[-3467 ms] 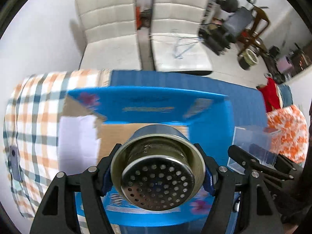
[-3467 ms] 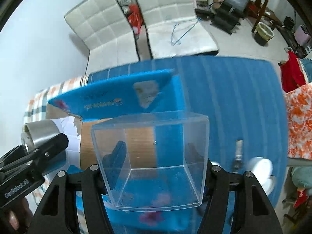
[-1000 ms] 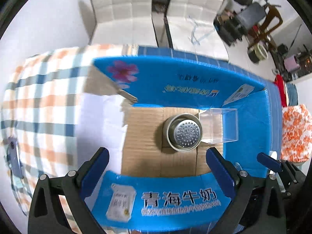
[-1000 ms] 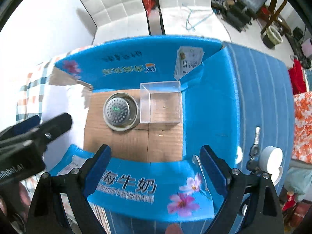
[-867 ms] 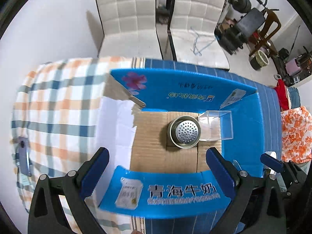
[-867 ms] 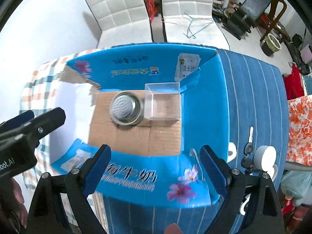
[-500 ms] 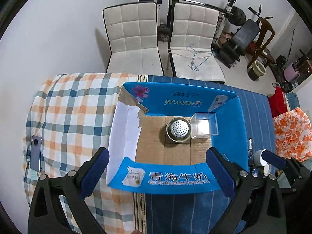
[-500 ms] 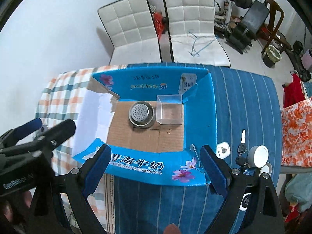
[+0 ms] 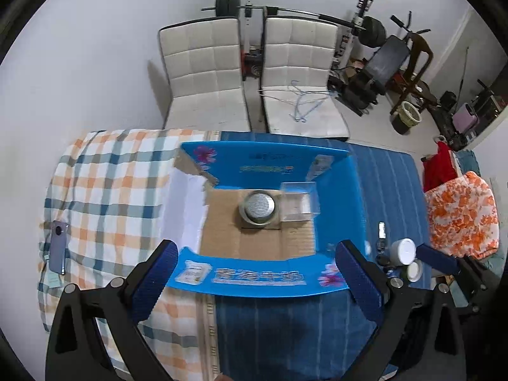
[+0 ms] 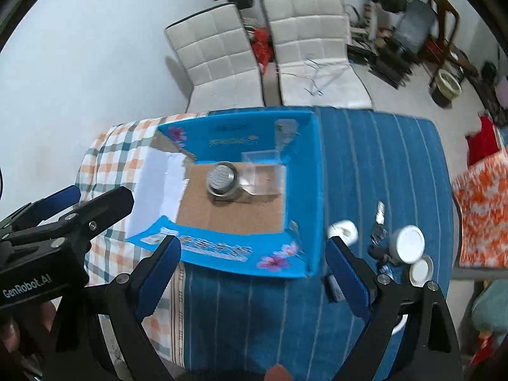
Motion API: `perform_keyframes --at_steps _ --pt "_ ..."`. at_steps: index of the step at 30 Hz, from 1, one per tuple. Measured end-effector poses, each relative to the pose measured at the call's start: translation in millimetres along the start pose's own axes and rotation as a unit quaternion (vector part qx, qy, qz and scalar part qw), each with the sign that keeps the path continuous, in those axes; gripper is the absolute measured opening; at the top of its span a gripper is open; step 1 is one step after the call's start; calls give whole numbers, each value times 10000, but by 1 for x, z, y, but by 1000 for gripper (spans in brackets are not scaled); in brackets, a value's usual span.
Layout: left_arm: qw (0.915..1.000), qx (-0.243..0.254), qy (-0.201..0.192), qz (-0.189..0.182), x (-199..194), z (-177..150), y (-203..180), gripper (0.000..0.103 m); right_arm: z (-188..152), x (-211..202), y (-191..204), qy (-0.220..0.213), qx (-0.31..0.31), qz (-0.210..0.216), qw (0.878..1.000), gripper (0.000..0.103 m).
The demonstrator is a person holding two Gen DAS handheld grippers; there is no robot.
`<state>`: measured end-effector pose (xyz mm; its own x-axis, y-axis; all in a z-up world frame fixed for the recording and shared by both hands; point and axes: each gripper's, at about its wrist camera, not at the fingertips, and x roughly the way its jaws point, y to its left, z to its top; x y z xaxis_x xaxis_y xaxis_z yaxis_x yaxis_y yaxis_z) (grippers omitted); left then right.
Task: Organize rigid objects
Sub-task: 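Open both tools and lift them out of the blue box, then grasp the white container with the left tool while the right tool grasps the black-topped jar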
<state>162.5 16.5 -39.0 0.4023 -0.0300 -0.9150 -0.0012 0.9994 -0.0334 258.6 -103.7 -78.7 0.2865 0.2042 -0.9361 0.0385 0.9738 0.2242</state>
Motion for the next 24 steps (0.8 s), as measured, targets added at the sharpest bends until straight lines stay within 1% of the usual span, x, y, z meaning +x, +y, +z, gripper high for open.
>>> perform_keyframes --at_steps 3,6,9,12,13,14,15,16,17,19,22,24 --pt "9995 264 92 -153 7 0 -36 102 -10 -1 -51 36 382 -172 9991 94" --pt "9970 648 238 -350 21 -2 -82 102 -21 2 -113 110 905 -540 9944 94" --pt "9926 997 402 -558 42 -6 -132 102 -42 12 -185 260 1550 -900 9835 94" --pt "9874 1275 575 -741 64 -10 -177 102 -63 21 -235 419 1971 -1127 9730 94" --pt "9843 1420 685 -791 75 -13 -197 102 -74 26 -251 498 2130 -1207 9683 94" --pt "9824 1524 738 -791 82 -16 -209 102 -86 32 -264 599 2277 -1244 9639 94" --pt "9790 1720 798 -751 92 -20 -228 102 -98 40 -275 700 2407 -1251 9600 94" --pt "9768 1842 823 -721 97 -24 -238 102 -107 48 -281 799 2509 -1240 9567 94" --pt "9728 2053 854 -649 105 -30 -253 102 -118 58 -286 918 2624 -1181 9533 94" --pt "9667 2365 872 -451 116 -42 -271 102 -142 80 -288 1104 2821 -1050 9472 94" --pt "9571 2737 951 0 137 -61 -283 102 -171 116 -286 1385 3119 -787 9367 94" --pt "9516 2901 961 329 149 -71 -284 102 -183 136 -283 1464 3258 -726 9312 94"
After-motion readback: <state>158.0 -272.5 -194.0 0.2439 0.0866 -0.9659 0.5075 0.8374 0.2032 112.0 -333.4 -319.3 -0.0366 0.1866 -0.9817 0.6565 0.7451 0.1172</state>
